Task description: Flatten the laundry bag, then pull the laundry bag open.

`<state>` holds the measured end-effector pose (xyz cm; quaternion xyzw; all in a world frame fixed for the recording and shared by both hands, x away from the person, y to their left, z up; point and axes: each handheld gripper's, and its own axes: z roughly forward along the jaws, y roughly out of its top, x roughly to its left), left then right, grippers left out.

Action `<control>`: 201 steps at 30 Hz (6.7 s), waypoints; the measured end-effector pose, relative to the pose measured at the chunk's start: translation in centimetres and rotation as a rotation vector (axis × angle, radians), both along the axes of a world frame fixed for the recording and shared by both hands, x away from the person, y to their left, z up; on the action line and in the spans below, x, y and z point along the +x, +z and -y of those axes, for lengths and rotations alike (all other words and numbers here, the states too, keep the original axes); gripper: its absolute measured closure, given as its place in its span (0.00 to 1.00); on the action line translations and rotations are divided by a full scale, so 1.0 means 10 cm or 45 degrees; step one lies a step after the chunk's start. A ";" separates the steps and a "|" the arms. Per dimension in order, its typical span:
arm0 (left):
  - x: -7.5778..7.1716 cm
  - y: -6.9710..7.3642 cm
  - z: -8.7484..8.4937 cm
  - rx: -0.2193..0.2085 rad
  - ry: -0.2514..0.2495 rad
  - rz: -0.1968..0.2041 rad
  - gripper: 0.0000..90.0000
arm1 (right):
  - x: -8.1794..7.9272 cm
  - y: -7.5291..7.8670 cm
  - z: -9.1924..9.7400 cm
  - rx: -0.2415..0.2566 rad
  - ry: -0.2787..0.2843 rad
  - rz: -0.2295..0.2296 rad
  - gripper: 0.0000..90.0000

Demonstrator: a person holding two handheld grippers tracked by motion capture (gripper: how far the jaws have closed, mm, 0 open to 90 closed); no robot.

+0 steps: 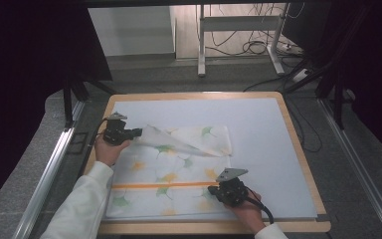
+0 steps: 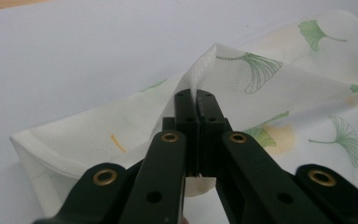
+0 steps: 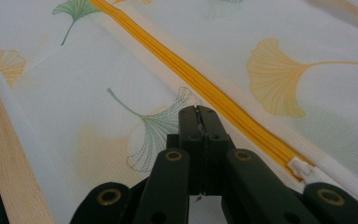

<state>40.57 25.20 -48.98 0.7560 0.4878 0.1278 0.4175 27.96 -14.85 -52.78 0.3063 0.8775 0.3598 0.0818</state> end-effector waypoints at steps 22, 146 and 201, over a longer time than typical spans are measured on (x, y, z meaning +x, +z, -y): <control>0.27 0.01 -0.14 -0.015 0.054 -0.003 1.00 | 0.01 0.00 0.01 0.007 0.002 -0.005 0.99; -1.03 0.15 1.29 0.093 -0.525 0.166 0.40 | -0.20 0.12 0.51 0.046 -0.123 -0.013 0.99; -0.91 -0.05 2.20 0.195 -0.682 0.102 0.45 | -0.16 0.08 0.48 0.011 -0.127 -0.022 0.99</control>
